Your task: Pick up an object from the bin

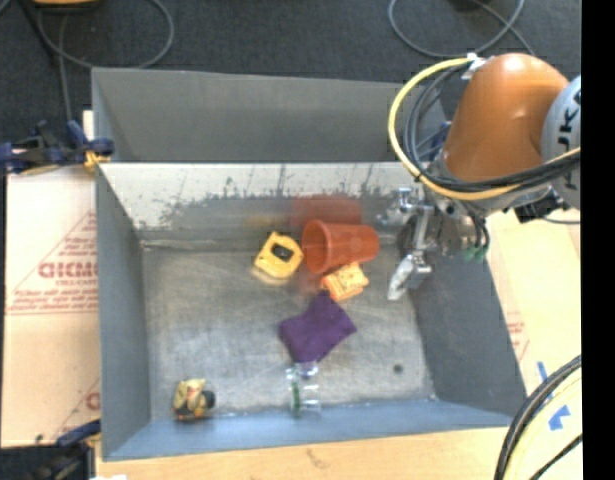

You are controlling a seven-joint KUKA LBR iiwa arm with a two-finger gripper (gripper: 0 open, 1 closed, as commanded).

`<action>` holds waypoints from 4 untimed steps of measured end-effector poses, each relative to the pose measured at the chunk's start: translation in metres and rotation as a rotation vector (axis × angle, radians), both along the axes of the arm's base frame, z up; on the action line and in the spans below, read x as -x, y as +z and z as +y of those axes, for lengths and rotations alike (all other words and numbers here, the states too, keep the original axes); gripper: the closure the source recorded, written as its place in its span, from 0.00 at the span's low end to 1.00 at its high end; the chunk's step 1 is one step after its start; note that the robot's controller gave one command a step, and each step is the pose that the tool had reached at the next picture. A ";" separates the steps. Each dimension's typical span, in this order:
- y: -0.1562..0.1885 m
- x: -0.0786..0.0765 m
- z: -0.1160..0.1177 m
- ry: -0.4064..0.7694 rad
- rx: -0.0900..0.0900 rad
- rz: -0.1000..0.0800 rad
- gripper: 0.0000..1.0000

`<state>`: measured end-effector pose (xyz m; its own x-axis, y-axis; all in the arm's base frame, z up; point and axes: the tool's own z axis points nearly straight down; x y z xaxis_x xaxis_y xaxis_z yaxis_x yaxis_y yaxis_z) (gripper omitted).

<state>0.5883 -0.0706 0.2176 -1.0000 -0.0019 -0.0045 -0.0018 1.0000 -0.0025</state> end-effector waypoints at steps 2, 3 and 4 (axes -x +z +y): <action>-0.004 -0.014 -0.009 0.045 -0.001 -0.002 0.00; -0.057 -0.021 0.015 0.185 0.002 -0.006 0.00; -0.089 -0.014 0.049 0.227 -0.003 0.007 0.00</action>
Offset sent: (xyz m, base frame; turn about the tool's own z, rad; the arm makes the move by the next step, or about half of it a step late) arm 0.0483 -0.0377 -0.0235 -0.1564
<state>0.6025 -0.0216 0.1290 -0.9740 -0.2267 0.0019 -0.2267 0.9740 0.0010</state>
